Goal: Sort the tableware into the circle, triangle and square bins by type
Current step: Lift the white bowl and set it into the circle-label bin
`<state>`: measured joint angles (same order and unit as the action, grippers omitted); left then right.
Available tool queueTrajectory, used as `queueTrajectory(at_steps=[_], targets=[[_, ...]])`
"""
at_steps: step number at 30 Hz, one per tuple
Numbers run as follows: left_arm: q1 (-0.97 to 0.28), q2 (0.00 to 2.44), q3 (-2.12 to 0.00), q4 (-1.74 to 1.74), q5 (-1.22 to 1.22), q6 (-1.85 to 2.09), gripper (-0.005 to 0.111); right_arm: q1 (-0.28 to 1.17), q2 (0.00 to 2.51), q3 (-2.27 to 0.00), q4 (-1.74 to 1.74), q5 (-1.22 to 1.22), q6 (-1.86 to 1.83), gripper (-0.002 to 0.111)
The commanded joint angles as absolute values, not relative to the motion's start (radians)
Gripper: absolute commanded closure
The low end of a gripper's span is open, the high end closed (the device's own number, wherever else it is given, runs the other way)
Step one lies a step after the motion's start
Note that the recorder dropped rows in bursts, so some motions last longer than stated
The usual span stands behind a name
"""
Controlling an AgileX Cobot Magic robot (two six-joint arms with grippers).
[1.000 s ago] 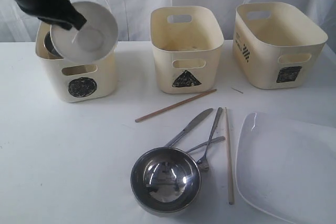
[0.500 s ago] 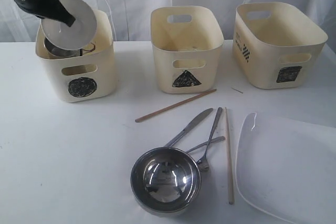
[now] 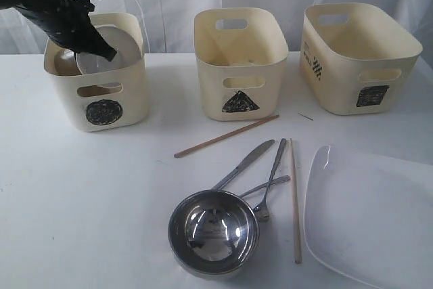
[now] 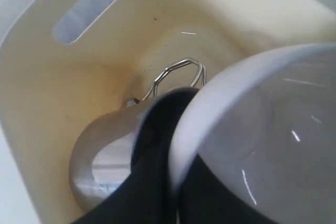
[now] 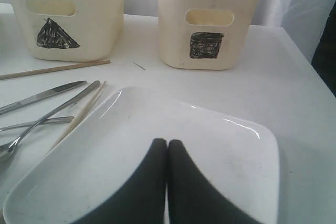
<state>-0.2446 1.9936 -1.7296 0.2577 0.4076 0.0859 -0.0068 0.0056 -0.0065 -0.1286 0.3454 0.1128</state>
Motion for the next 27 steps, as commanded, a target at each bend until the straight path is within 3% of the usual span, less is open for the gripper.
queueTrajectory(at_steps=[1, 4, 8, 19, 27], targets=[[-0.244, 1.982, -1.736, 0.259, 0.419, 0.078, 0.087, -0.010, 0.000, 0.000, -0.127, 0.343, 0.108, 0.108], [-0.244, 1.966, -1.736, 0.257, 0.445, 0.078, 0.074, -0.010, 0.000, 0.000, -0.127, 0.343, 0.108, 0.108], [-0.244, 1.929, -1.736, 0.232, 0.495, 0.078, 0.065, -0.010, 0.000, 0.000, -0.127, 0.343, 0.108, 0.108], [-0.244, 1.756, -1.736, 0.218, 0.639, 0.084, 0.065, -0.010, 0.000, 0.000, -0.127, 0.343, 0.108, 0.108], [-0.299, 1.687, -1.734, -0.065, 0.874, 0.241, 0.065, -0.010, 0.000, 0.000, -0.127, 0.343, 0.108, 0.108]])
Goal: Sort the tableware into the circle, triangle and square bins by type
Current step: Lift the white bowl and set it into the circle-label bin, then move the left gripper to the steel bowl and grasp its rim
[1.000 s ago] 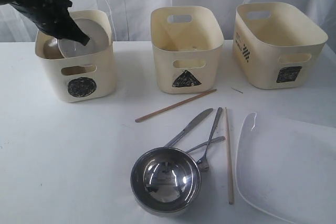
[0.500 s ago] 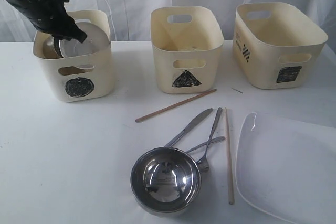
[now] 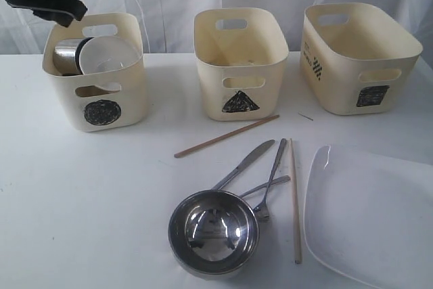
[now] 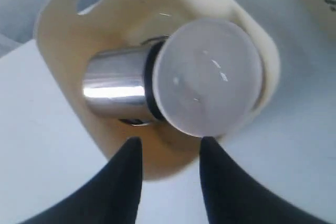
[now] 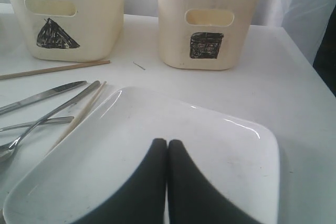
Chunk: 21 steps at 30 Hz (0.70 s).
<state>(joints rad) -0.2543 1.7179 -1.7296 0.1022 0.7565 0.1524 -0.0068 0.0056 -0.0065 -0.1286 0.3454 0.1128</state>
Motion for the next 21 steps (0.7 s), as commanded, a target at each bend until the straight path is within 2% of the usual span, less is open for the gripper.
queueTrajectory(at_steps=[1, 6, 12, 21], targets=[[-0.317, 1.687, -1.734, -0.113, 0.907, 0.277, 0.065, -0.010, 0.000, 0.000, -0.127, 0.343, 0.108, 0.108], [-0.431, 1.687, -1.664, -0.204, 0.969, 0.315, 0.065, -0.010, 0.000, 0.000, -0.127, 0.343, 0.108, 0.108], [-0.543, 1.687, -1.487, -0.204, 0.941, 0.311, 0.065, -0.010, 0.000, 0.000, -0.127, 0.343, 0.108, 0.108], [-0.572, 1.687, -1.363, -0.279, 0.842, 0.325, 0.064, -0.010, 0.000, 0.000, -0.127, 0.343, 0.108, 0.108]])
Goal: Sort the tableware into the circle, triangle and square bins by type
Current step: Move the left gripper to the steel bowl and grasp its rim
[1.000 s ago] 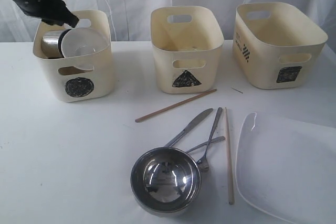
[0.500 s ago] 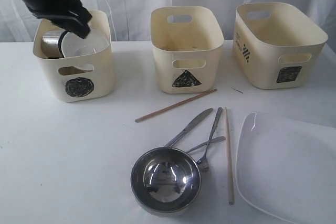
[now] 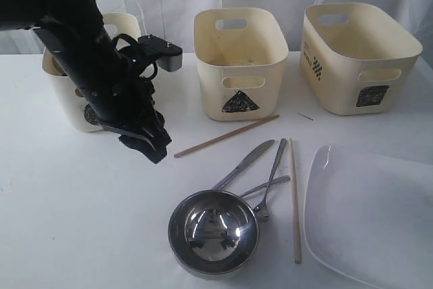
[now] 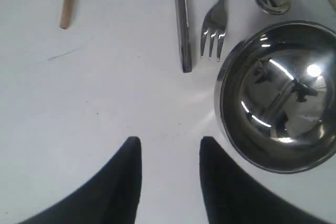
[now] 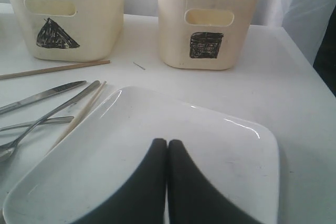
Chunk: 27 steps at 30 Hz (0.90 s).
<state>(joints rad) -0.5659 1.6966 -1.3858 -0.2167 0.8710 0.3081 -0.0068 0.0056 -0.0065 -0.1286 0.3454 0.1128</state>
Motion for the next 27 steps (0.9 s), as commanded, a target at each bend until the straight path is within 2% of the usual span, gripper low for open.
queueTrajectory(at_steps=[1, 6, 20, 27], targets=[[-0.572, 1.687, -1.358, -0.290, 0.834, 0.334, 0.062, -0.010, 0.000, 0.000, -0.127, 0.343, 0.108, 0.108], [-0.572, 1.699, -1.346, -0.390, 0.815, 0.371, 0.047, -0.010, 0.000, 0.000, -0.127, 0.343, 0.108, 0.108], [-0.676, 1.825, -1.337, -0.389, 0.803, 0.400, 0.047, -0.010, 0.000, 0.000, -0.127, 0.343, 0.108, 0.108], [-0.683, 1.846, -1.337, -0.353, 0.807, 0.400, 0.047, -0.010, 0.000, 0.000, -0.127, 0.343, 0.108, 0.108]])
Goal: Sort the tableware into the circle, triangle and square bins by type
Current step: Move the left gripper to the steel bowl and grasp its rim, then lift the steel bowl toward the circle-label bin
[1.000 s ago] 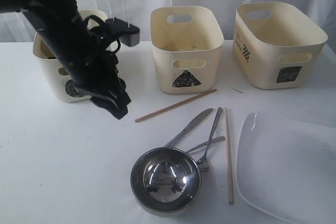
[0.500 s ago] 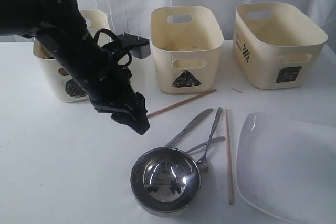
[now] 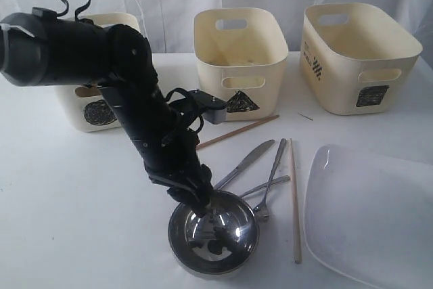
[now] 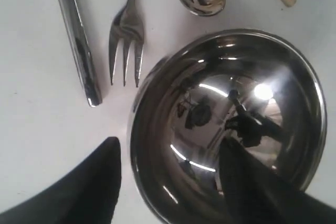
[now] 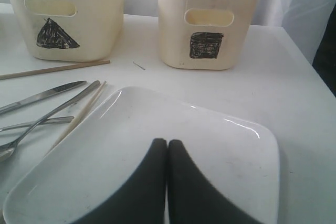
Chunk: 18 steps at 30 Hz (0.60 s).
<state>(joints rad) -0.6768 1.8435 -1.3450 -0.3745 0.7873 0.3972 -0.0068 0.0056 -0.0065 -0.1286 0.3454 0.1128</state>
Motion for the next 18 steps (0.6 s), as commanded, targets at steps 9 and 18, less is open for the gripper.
queueTrajectory(at_steps=[9, 18], targets=[[-0.683, 1.911, -1.337, -0.336, 0.817, 0.400, 0.047, -0.010, 0.000, 0.000, -0.127, 0.343, 0.108, 0.108], [-0.683, 1.913, -1.337, -0.336, 0.793, 0.400, 0.048, -0.010, 0.000, 0.000, -0.127, 0.343, 0.108, 0.108]])
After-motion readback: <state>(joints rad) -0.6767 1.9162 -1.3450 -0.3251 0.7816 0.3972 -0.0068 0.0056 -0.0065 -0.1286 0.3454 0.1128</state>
